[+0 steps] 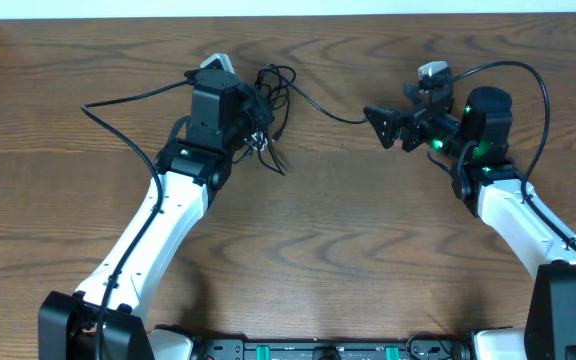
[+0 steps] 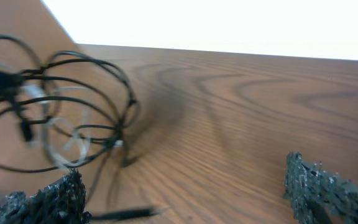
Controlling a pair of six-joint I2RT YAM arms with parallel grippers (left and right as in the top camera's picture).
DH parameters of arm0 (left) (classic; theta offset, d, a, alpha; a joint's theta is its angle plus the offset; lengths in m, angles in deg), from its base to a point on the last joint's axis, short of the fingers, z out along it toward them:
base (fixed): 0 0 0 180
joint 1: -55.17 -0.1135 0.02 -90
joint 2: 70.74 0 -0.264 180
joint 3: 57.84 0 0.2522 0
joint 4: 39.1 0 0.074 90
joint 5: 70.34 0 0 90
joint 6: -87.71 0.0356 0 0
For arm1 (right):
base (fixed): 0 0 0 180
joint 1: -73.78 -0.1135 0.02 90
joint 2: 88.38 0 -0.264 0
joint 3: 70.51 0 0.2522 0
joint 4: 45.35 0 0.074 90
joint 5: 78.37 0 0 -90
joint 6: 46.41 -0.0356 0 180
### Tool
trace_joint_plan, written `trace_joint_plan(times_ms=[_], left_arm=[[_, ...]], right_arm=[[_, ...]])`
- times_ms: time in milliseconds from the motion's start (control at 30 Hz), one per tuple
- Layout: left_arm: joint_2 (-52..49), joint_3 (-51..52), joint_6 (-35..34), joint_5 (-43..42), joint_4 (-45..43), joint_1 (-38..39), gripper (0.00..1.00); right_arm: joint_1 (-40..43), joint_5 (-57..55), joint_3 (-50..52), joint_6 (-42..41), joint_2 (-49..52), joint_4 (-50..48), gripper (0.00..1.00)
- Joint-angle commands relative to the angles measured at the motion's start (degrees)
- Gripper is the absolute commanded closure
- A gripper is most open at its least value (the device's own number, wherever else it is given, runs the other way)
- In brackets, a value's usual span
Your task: Untangle cables
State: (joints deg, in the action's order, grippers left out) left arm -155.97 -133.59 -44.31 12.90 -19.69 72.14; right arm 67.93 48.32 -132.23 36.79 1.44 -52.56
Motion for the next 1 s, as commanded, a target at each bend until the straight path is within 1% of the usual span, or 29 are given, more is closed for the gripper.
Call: trace_joint_plan(times_ms=[0,133,200,233,267,367,433,467,533,667,733,867,967], left_arm=[[0.90,-1.46,-0.26,0.61,-0.37,-0.31,0.92],[0.90,-1.46,-0.28,1.73,0.52,-0.31,0.93],[0.90,-1.46,-0.33,1.70,0.44,-0.31,0.93],[0.90,-1.46,-0.42,1.70,0.13,-0.31,0.93],[0.90,-1.46,-0.94,1.68,-0.22,-0.31,0.93],[0.90,-1.46,-5.53,1.18,-2.25,-0.28,0.92],[0.90,-1.46,-7.91,-1.53,-4.50,-0.28,0.92],[0.90,-1.46,-9.92,-4.87,-6.27,-0.15,0.93],[0.90,-1.46,-11.78,-7.78,-7.45,0.42,0.93],[0.90,-1.46,-15.19,-10.91,-8.35,2.36,0.92],[0.90,-1.46,-16.52,-11.06,-8.37,3.76,0.93],[0.90,-1.46,-21.31,-10.58,-8.46,6.34,0.92],[0.90,-1.46,-25.24,-10.56,-9.94,7.34,0.93]], right_arm=[[0.31,5.33,-0.72,-0.50,-1.11,-1.64,0.01],[0.46,4.24,-0.72,-4.66,-1.11,-6.60,0.01],[0.44,6.12,-0.72,-5.01,-1.11,-8.22,0.01],[0.35,8.83,-0.72,-4.83,-1.11,-8.83,0.01],[0.17,11.02,-0.72,-3.98,-1.11,-8.83,0.01],[-0.63,19.26,-0.72,0.94,-1.11,-6.38,0.01],[-1.33,20.90,-0.72,4.50,-1.11,-2.73,0.01],[-1.81,20.65,-0.72,8.59,-1.09,0.72,0.01],[-2.01,20.65,-0.72,11.85,-1.09,2.64,0.01],[-2.08,20.63,-0.72,13.22,-1.09,2.56,0.01],[-2.10,20.65,-0.72,14.71,-1.09,2.69,0.01],[-2.10,20.68,-0.72,15.78,-1.09,2.86,0.01],[-2.10,20.68,-0.72,19.02,-1.09,4.22,0.01]])
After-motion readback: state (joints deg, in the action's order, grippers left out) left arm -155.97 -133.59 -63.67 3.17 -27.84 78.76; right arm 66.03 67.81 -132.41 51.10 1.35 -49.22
